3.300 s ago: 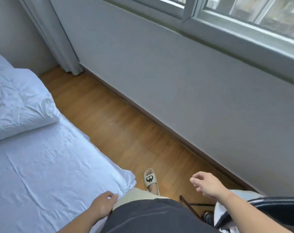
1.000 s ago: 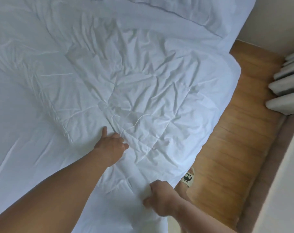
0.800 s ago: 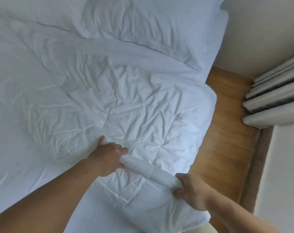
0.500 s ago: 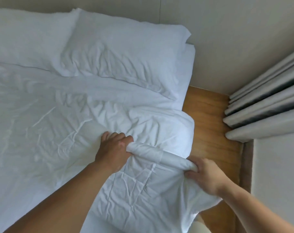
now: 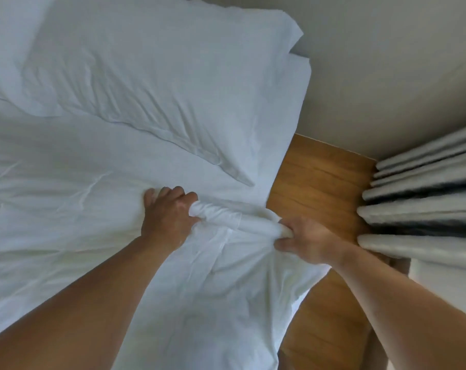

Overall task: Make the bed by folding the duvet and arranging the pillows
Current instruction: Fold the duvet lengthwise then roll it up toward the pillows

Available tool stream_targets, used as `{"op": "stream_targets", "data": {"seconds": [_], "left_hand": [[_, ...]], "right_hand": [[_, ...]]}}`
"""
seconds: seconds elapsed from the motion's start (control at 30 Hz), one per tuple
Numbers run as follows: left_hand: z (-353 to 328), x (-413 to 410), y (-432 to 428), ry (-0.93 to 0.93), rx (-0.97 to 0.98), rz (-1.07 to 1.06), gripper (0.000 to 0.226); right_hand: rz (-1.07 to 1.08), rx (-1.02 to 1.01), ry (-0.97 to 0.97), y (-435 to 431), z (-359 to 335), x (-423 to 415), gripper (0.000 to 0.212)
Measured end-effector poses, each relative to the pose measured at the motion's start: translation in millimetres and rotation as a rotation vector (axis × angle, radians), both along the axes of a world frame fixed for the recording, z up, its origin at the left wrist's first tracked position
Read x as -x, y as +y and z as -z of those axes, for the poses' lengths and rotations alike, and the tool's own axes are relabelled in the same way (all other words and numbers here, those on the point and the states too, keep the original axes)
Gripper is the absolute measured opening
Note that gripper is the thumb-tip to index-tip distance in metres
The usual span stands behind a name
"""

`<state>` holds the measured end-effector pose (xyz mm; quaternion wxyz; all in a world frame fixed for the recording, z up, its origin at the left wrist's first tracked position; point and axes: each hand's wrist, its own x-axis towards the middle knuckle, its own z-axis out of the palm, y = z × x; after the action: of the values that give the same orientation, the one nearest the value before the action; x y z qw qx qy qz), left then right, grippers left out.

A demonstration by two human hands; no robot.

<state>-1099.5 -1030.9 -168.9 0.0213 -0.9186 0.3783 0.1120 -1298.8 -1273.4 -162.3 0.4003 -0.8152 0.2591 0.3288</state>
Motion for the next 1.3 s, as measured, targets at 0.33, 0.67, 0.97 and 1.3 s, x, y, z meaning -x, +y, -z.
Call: {"op": "stream_targets", "data": {"seconds": [0.33, 0.67, 0.97, 1.3], "left_hand": [[47.7, 22.7, 9.5, -0.022, 0.04, -0.484, 0.123], [32.7, 128.7, 197.3, -0.023, 0.187, -1.419, 0.111], [24.7, 228.8, 229.9, 0.406, 0.581, -1.94, 0.082], [26.3, 219.1, 249.9, 0.654, 0.583, -2.031, 0.13]], "right_hand": [[-0.306, 0.18, -0.055, 44.7, 23.0, -48.8, 0.058], [-0.249, 0.181, -0.172, 123.3, 39.3, -149.7, 0.066], [-0.333, 0.321, -0.273, 120.5, 2.9, -144.6, 0.055], [-0.446, 0.225, -0.071, 122.4, 17.8, -160.8, 0.032]]}}
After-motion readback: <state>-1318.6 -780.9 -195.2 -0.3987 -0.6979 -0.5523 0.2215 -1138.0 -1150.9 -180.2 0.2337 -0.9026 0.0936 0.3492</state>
